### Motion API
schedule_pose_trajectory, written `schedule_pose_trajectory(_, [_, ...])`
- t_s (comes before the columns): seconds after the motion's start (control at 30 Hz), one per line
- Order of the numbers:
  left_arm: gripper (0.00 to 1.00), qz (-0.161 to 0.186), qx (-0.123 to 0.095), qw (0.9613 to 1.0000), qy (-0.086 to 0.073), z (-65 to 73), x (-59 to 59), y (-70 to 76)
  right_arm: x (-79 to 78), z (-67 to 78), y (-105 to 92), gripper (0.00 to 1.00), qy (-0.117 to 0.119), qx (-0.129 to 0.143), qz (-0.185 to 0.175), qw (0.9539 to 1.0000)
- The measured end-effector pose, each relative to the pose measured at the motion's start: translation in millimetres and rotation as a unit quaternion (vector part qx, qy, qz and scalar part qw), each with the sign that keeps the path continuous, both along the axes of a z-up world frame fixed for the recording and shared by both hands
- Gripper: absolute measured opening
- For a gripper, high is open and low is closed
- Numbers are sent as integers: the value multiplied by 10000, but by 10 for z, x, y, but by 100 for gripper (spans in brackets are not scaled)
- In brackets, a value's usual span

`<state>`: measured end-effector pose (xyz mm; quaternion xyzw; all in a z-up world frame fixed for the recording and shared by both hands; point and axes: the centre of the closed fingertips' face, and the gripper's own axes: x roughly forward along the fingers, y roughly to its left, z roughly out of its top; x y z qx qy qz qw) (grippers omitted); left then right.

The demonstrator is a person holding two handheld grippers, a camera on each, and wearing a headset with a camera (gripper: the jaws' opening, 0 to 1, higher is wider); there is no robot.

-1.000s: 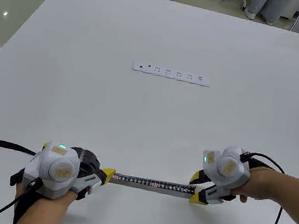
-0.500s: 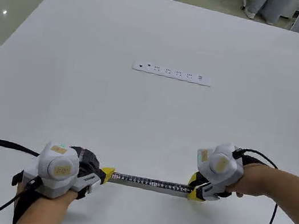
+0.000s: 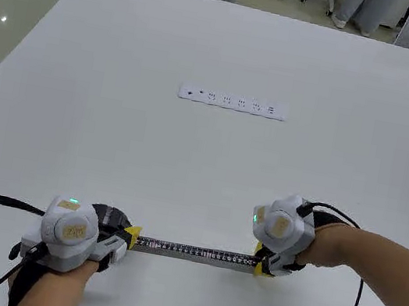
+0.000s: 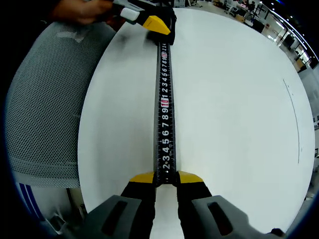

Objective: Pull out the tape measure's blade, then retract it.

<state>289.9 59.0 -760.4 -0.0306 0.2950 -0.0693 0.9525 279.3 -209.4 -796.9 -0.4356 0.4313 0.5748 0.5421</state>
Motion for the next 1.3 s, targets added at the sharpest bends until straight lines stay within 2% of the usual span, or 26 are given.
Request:
schedule_pose_trajectory(0.13, [64, 71, -266, 9996, -12, 26, 3, 29, -9, 11, -11, 11, -26, -90, 115, 9999])
schedule_pose_trajectory(0.2, [64, 77, -278, 9996, -11, 27, 3, 26, -4, 12, -15, 11, 1, -74, -2, 10000])
schedule_pose_trajectory(0.4, [62, -7, -189, 9998, 63, 17, 4, 24, 7, 3, -16, 11, -19, -141, -129, 9998])
schedule_pose_trajectory(0.53, [61, -83, -46, 9999, 107, 10, -3, 17, 8, 3, -15, 11, -15, -146, -205, 9997])
schedule_pose_trajectory(0.83, [61, -60, -147, 9998, 121, 12, 0, 4, 20, 3, -7, 11, -13, -154, -391, 9991])
schedule_pose_trajectory(1.17, [61, -60, -163, 9998, 140, 7, -2, 6, 14, 4, 20, 11, -67, -219, -481, 9986])
schedule_pose_trajectory(1.3, [61, -60, -168, 9997, 144, 2, 0, 8, 23, -1, 33, 11, -55, -166, -576, 9982])
